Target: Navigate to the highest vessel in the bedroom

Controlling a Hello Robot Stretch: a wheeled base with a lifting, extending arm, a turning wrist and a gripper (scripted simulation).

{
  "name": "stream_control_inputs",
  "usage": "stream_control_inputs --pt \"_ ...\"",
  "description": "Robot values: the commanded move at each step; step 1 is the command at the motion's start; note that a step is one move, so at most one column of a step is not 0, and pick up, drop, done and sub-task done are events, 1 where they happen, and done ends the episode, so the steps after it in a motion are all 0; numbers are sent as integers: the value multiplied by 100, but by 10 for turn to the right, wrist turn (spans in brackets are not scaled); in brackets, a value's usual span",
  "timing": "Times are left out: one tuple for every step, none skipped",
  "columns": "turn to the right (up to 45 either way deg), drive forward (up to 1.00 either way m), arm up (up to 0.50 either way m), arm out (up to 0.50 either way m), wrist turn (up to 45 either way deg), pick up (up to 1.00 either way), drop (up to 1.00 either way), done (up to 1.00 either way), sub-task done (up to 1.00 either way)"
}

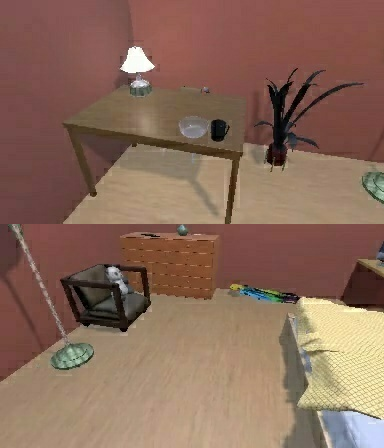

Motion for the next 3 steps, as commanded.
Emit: stream_control_inputs --pt "0 15 0 0 0 0 0 0 0" --pt "450 0 0 0 0 0 0 0 0" --pt "450 0 0 0 0 0 0 0 0"
